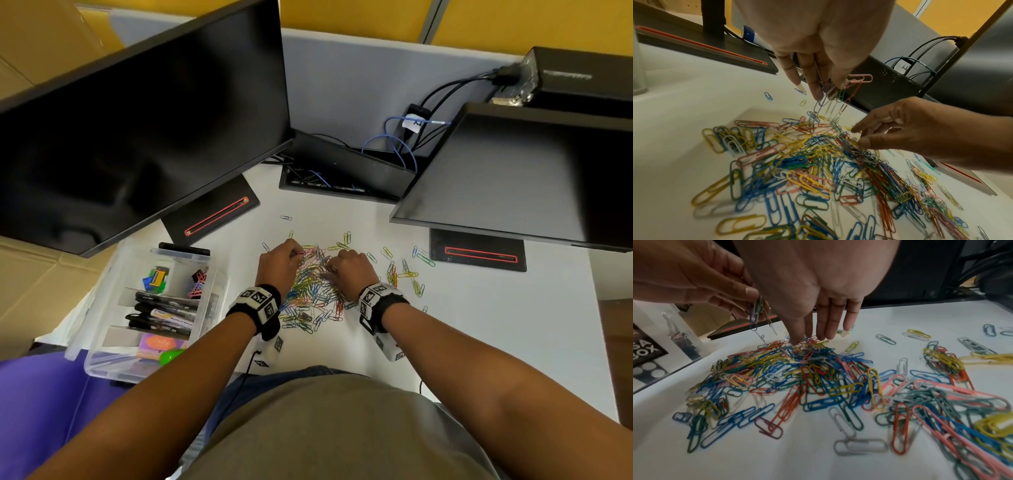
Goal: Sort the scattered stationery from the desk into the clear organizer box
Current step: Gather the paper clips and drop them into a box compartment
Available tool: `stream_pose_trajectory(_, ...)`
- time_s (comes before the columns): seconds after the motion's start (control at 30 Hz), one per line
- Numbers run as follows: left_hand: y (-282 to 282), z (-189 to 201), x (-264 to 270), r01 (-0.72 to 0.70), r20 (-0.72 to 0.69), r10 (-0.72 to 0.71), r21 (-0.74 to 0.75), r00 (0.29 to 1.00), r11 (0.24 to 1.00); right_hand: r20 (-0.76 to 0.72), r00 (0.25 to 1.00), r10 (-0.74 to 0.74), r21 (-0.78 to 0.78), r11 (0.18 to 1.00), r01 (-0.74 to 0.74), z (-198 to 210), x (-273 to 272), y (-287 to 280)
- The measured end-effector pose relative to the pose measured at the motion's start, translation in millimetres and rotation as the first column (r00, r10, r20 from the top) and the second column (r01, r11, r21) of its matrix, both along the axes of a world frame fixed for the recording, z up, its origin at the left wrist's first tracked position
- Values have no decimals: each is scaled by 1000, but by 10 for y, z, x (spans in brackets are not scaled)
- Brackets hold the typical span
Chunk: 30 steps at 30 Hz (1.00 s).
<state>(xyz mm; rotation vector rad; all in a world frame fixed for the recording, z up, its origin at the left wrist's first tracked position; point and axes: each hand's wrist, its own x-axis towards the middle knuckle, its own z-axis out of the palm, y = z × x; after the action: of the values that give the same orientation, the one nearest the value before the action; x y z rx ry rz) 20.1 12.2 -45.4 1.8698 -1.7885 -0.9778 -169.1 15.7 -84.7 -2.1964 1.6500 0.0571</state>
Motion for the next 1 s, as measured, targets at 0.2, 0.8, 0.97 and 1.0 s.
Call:
stream_pose_trajectory(0.2, 10, 48, -16, 42, -29, -41, 23, 999, 999, 257, 951, -172, 104, 983, 149, 126, 151, -62)
stream_pose_trajectory(0.8, -132, 409, 221, -109, -257, 87, -75, 962, 991, 654, 669, -355, 261, 935, 240, 502, 409, -200)
stream_pose_trajectory(0.97, -113, 510, 387, -154, -272, 122, -101, 955, 983, 701, 595, -393, 330, 918, 218, 624, 692, -180)
stream_pose_trajectory(1.0, -98, 521, 419, -166, -278, 132, -102, 952, 981, 700, 598, -390, 321, 920, 224, 650, 742, -171)
